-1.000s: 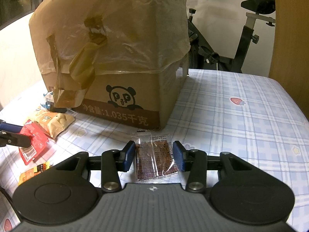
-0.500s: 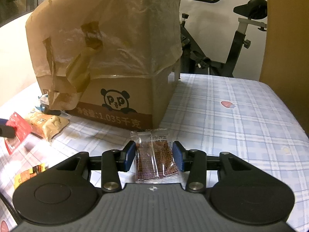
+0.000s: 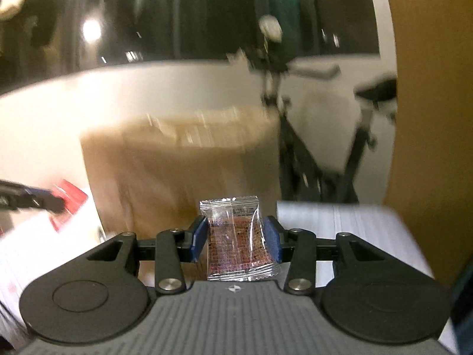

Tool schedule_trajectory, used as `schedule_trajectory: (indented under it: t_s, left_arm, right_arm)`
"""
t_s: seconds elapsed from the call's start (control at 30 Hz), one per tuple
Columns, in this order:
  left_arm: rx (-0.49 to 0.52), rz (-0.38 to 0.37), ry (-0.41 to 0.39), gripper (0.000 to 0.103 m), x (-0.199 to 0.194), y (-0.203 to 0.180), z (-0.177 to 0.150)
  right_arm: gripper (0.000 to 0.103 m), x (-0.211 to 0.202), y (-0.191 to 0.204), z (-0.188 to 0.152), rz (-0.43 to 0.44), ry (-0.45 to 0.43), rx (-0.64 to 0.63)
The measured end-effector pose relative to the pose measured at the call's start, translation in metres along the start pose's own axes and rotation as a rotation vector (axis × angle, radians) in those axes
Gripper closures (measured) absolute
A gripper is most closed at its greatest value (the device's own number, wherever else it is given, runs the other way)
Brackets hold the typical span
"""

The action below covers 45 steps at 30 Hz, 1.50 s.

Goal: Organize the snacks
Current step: 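Lift both held packets and carry them over the lined box, then open both tools to drop the packets into the box, then lower both tools back toward the snack pile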

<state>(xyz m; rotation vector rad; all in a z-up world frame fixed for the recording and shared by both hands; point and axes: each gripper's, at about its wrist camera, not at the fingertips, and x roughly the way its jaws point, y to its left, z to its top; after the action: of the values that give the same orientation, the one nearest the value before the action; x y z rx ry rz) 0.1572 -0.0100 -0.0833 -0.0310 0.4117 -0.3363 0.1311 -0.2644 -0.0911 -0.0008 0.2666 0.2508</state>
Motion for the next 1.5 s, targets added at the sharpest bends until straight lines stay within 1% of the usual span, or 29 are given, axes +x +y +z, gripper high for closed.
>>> schedule_trajectory:
  t_s: [0.1, 0.2, 0.27, 0.37, 0.4, 0.47, 0.53, 0.67, 0.73, 0.8, 0.83, 0.87, 0.9, 0.93, 0.97, 1.03, 1.17, 1.27, 1.37, 1.5]
  left_arm:
    - [0.015, -0.02, -0.05, 0.062, 0.001, 0.0, 0.03]
    - [0.026, -0.031, -0.076, 0.062, 0.011, 0.001, 0.057]
    - [0.033, -0.034, -0.087, 0.062, 0.021, 0.001, 0.071]
    - [0.018, -0.033, -0.07, 0.062, 0.048, 0.006, 0.09]
    - [0.015, -0.034, -0.057, 0.062, 0.058, 0.007, 0.096]
    - [0.033, -0.009, -0.047, 0.062, 0.074, 0.008, 0.103]
    - [0.04, 0.006, -0.024, 0.062, 0.088, 0.01, 0.108]
    - [0.014, 0.019, 0.007, 0.059, 0.105, 0.016, 0.11]
    - [0.026, 0.044, 0.027, 0.056, 0.113, 0.015, 0.109]
    - [0.034, 0.069, 0.05, 0.055, 0.123, 0.019, 0.109]
    - [0.032, 0.073, 0.059, 0.051, 0.125, 0.02, 0.109]
    - [0.026, 0.075, 0.065, 0.043, 0.125, 0.023, 0.108]
    - [0.018, 0.075, 0.063, 0.039, 0.124, 0.025, 0.107]
    - [0.014, 0.071, 0.055, 0.033, 0.121, 0.03, 0.106]
    - [0.013, 0.071, 0.048, 0.032, 0.117, 0.032, 0.105]
    - [0.019, 0.073, 0.042, 0.032, 0.108, 0.034, 0.103]
    - [0.059, 0.057, 0.021, 0.031, 0.087, 0.034, 0.1]
    - [0.083, 0.046, 0.009, 0.031, 0.064, 0.036, 0.096]
    - [0.078, 0.037, 0.0, 0.031, 0.044, 0.038, 0.092]
    - [0.057, 0.022, -0.011, 0.031, 0.017, 0.042, 0.081]
  right_arm:
    - [0.058, 0.009, 0.007, 0.039, 0.035, -0.049, -0.005]
    - [0.058, 0.03, 0.01, 0.067, 0.062, -0.06, 0.015]
    - [0.058, 0.05, 0.013, 0.081, 0.067, -0.036, 0.015]
    - [0.058, 0.088, 0.015, 0.093, 0.051, 0.036, 0.034]
    - [0.058, 0.099, 0.013, 0.094, 0.046, 0.059, 0.053]
    - [0.058, 0.119, 0.011, 0.092, 0.024, 0.102, 0.087]
    - [0.058, 0.132, 0.013, 0.092, 0.003, 0.134, 0.093]
    - [0.058, 0.147, 0.02, 0.086, -0.04, 0.178, 0.064]
    - [0.058, 0.149, 0.022, 0.085, -0.056, 0.188, 0.058]
    - [0.057, 0.15, 0.024, 0.084, -0.071, 0.197, 0.044]
    - [0.054, 0.15, 0.024, 0.083, -0.078, 0.202, 0.033]
    - [0.053, 0.15, 0.025, 0.083, -0.083, 0.202, 0.024]
    - [0.051, 0.148, 0.025, 0.082, -0.083, 0.199, 0.016]
    - [0.047, 0.144, 0.025, 0.08, -0.082, 0.192, 0.011]
    - [0.038, 0.14, 0.025, 0.079, -0.08, 0.185, 0.009]
    - [0.035, 0.131, 0.025, 0.077, -0.077, 0.167, 0.01]
    - [0.035, 0.112, 0.026, 0.077, -0.05, 0.132, 0.013]
    - [0.035, 0.095, 0.03, 0.075, -0.03, 0.103, 0.007]
    - [0.035, 0.079, 0.033, 0.072, -0.019, 0.082, 0.006]
    - [0.035, 0.059, 0.029, 0.066, 0.003, 0.067, 0.059]
